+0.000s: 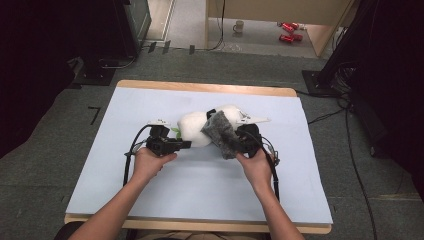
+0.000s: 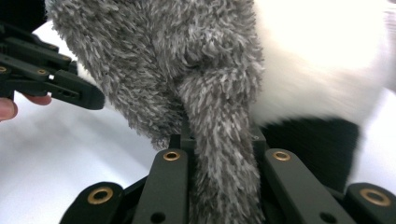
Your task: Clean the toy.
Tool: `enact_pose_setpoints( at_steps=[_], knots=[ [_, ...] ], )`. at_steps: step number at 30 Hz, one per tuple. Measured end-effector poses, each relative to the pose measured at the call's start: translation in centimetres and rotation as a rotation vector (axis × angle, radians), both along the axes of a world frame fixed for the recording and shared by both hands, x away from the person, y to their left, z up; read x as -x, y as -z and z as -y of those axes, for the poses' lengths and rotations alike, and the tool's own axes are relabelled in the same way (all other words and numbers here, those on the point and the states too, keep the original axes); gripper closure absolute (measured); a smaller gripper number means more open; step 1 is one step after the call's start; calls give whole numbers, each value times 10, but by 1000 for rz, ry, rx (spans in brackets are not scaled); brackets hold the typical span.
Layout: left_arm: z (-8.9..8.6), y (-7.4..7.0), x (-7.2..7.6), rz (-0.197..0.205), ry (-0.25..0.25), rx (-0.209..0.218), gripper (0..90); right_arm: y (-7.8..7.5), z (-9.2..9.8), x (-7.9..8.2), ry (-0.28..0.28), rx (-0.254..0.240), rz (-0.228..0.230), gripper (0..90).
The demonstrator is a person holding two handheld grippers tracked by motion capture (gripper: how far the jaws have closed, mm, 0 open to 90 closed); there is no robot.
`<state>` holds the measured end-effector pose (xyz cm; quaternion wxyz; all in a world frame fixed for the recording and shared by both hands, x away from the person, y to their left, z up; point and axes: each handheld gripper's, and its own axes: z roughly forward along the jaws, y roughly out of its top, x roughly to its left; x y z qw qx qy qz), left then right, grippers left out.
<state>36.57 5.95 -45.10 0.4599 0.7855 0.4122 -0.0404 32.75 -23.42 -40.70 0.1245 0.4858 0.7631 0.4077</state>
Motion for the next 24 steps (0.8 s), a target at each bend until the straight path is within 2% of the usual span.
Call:
enact_pose_setpoints(
  at_steps=[3, 6, 7, 22, 24],
  knots=[
    [-3, 3, -4, -16, -4, -1, 718, -4, 12, 0, 39, 2, 6, 778],
    [-3, 3, -4, -18, -2, 0, 718, -3, 19, -1, 58, 0, 4, 776],
    [-2, 3, -4, -18, 0, -2, 717, 0, 26, -2, 79, -1, 0, 776],
    [-2, 5, -5, -11, 15, -12, 716, 10, 46, -6, 153, 16, -30, 776],
    [-2, 6, -5, -7, 16, -15, 716, 14, 53, -9, 182, 21, -42, 774]
  ],
)
